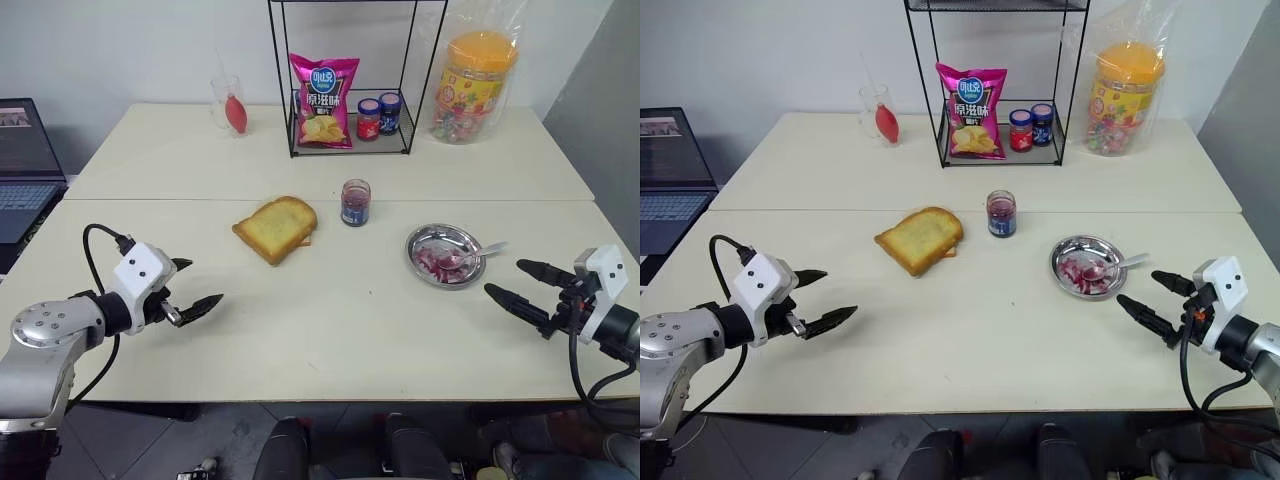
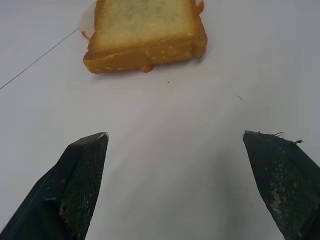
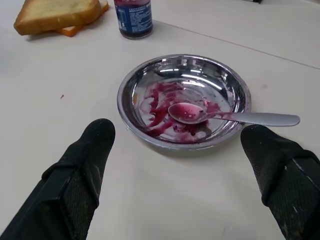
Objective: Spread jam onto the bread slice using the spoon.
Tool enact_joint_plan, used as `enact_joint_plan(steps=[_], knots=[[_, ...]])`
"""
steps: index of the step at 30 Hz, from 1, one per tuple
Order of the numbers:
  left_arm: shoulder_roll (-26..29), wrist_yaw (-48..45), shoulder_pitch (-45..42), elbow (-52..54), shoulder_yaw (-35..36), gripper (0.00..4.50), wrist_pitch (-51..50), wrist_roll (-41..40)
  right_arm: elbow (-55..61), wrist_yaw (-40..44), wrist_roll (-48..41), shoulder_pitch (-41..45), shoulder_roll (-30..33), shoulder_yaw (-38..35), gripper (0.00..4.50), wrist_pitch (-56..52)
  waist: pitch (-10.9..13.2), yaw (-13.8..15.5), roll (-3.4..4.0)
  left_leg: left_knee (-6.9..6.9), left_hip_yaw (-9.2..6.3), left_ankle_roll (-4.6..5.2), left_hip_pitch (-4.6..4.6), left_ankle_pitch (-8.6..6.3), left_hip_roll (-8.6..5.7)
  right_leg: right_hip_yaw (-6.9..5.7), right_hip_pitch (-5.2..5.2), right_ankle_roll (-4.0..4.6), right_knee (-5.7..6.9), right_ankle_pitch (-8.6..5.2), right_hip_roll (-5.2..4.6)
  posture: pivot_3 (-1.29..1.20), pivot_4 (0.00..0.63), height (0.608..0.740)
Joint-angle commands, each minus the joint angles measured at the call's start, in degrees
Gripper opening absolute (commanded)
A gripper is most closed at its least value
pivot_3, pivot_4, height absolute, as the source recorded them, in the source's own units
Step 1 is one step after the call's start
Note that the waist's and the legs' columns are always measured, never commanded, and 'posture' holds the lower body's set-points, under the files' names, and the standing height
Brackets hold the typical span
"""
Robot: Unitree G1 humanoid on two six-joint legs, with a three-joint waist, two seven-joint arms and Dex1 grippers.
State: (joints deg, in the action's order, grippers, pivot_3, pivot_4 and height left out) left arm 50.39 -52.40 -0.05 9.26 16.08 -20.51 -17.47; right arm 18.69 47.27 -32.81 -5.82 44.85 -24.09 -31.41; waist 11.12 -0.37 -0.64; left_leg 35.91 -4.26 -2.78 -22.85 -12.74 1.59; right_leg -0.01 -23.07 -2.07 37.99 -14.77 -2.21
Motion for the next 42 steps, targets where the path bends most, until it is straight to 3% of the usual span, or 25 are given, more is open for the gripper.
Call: enact_joint_plan(steps=[1,8,15,22,27,31,42], knots=[[0.0,-0.3,0.1,1.8,1.6,4.50,1.8,-0.9,2.9,0.9,-1.3,-0.7,0.6,-1.5,4.47,0.4,0.0,0.0,0.00,0.00,0.00,0.00,0.00,0.00,0.00,0.00,-0.01,0.00,0.00,0.00,0.00,0.00,0.150,0.740],[-0.8,0.6,-0.3,1.1,0.9,4.50,2.2,-0.8,4.3,2.3,-1.9,-2.3,1.6,-1.8,4.47,0.0,0.0,0.0,0.00,0.01,0.06,0.00,0.00,0.00,0.00,0.09,-0.02,0.01,0.00,0.00,0.00,0.00,0.150,0.740],[-6.1,6.9,-4.1,0.9,2.1,4.50,-3.4,-3.4,6.8,1.7,-2.4,-2.1,1.6,-0.2,4.47,-0.9,0.0,0.0,-0.03,0.06,0.19,0.00,0.02,0.00,0.00,0.26,-0.04,-0.25,0.00,0.17,0.03,0.00,0.150,0.740],[-14.7,18.3,-15.0,-4.1,3.8,4.50,-16.5,-9.8,15.6,1.0,-4.7,4.1,2.4,6.9,4.47,-2.8,-0.1,-0.1,-0.24,0.17,0.29,0.00,0.07,0.01,0.00,0.42,-0.03,-0.32,0.00,0.36,0.08,0.00,0.150,0.740],[-16.6,21.6,-18.9,-7.5,3.2,4.50,-19.5,-9.8,17.4,-2.1,-3.6,9.1,1.2,11.6,4.47,-4.0,-0.2,-0.2,-0.40,0.20,0.32,-0.01,0.07,0.02,0.01,0.48,-0.04,-0.36,-0.03,0.48,0.13,0.00,0.150,0.740],[-22.2,26.2,-26.6,-17.6,1.0,4.50,-21.6,-9.3,18.5,-4.7,-1.9,17.7,-0.9,21.0,4.47,-6.5,-0.2,-0.1,-0.42,0.20,0.43,-0.01,0.03,0.02,0.00,0.58,-0.10,-0.40,-0.07,0.52,0.13,0.00,0.150,0.740],[-26.0,30.0,-38.8,-37.9,1.6,4.50,-16.0,-6.6,18.7,-4.5,-0.4,16.8,-0.3,21.7,4.47,-6.3,-0.3,0.1,-0.69,0.23,0.52,-0.02,-0.01,0.04,-0.01,0.68,-0.13,-0.42,-0.15,0.62,0.15,0.00,0.150,0.740]])
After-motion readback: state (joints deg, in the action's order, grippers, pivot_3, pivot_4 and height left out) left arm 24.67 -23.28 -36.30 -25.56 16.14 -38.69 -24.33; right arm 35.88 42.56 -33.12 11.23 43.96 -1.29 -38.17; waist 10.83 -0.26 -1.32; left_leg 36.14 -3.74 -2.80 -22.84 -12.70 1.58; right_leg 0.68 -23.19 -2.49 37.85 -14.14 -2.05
